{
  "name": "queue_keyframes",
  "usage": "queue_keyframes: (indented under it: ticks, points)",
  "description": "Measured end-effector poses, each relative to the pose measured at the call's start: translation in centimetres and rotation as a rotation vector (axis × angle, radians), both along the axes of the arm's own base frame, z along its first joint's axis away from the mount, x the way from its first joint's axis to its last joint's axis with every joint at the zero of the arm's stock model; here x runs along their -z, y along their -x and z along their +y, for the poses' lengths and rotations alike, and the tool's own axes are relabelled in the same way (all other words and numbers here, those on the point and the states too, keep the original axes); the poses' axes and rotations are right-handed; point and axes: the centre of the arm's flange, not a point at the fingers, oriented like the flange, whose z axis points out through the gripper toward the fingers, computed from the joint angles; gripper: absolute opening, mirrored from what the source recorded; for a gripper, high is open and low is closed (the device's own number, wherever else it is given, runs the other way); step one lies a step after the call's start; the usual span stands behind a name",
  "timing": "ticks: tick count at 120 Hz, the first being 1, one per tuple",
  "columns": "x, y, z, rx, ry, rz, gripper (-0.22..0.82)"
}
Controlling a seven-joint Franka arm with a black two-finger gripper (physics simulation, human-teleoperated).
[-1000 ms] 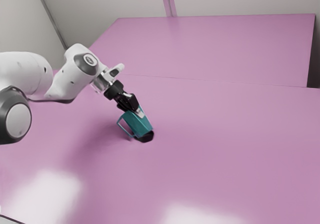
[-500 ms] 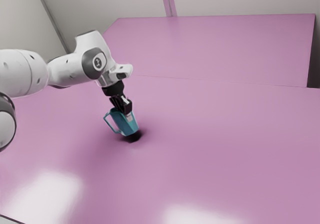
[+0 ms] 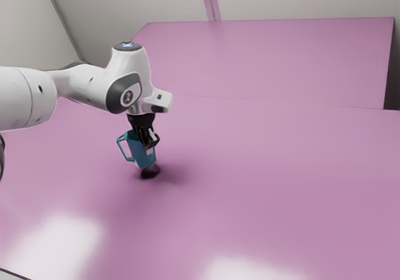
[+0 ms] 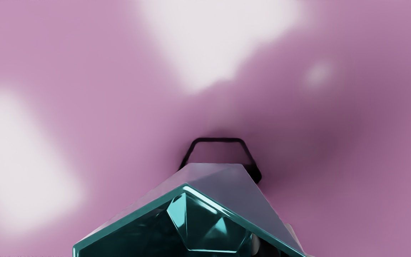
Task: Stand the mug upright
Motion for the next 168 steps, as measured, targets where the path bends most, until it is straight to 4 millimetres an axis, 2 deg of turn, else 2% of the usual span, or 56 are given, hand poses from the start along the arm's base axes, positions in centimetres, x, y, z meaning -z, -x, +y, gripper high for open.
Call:
queue_keyframes:
  ticks: [24, 50, 70, 89, 100, 108, 125, 143, 168]
  points:
    - [1.2, -0.2, 0.1, -0.048, -0.004, -0.021, -0.18]
    - [3.8, -0.3, 0.2, -0.102, 0.005, -0.013, -0.18]
    - [4.1, -0.4, 0.1, -0.125, 0.007, -0.026, -0.17]
    - [3.7, -0.5, 0.0, -0.135, 0.013, -0.039, 0.18]
    - [3.1, -0.5, -0.3, -0.132, 0.013, -0.050, 0.33]
    - [2.1, -0.5, -0.3, -0.131, 0.017, -0.070, 0.40]
    - [-1.9, -0.5, -0.1, -0.140, 0.038, -0.134, 0.50]
    - [-8.7, -2.0, 0.7, -0.167, 0.052, -0.205, 0.55]
    - [-17.5, -2.6, 1.6, -0.201, 0.058, -0.246, 0.59]
